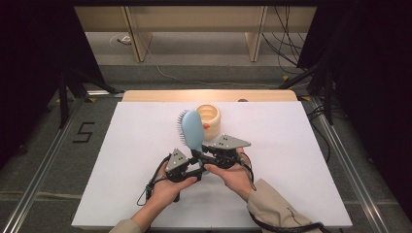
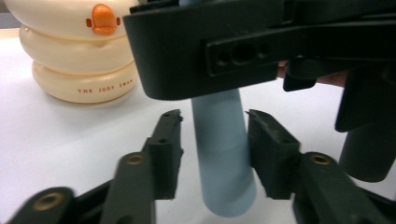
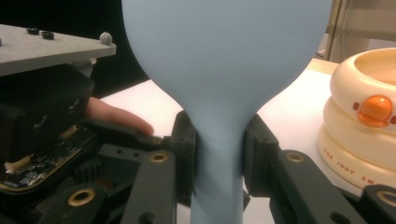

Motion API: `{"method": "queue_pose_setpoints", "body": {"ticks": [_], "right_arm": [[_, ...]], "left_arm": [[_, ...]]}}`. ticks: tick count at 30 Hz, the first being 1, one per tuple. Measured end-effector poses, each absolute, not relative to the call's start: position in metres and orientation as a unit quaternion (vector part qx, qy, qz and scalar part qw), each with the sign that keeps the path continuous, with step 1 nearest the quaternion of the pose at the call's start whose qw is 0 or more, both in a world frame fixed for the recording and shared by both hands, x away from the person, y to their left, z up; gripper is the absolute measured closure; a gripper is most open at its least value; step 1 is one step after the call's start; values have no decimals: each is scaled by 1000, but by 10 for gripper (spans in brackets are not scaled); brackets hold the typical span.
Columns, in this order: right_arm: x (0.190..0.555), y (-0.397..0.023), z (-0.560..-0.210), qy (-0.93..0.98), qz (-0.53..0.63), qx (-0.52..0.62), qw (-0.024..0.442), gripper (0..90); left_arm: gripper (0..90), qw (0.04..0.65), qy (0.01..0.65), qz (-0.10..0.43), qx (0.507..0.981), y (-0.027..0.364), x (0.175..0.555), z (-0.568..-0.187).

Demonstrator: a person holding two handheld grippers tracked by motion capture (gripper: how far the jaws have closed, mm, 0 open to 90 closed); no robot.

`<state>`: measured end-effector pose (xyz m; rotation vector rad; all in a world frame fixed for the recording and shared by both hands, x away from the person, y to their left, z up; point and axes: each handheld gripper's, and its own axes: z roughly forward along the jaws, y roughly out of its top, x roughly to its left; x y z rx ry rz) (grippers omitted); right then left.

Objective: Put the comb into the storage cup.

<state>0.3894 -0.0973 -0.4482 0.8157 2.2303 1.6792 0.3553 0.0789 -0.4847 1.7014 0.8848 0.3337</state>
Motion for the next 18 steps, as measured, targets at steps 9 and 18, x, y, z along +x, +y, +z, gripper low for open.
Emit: {"method": "queue_pose_setpoints", "body": {"ticks": [9,18], "right_arm": [[389,-98,-446,760,572,285,121,699],[389,-97,-443,765,562,285,131,672]], "left_arm": [[654,570,382,146,713,79,354,-486],[660,588,391,115,699,81,354,-487]]}}
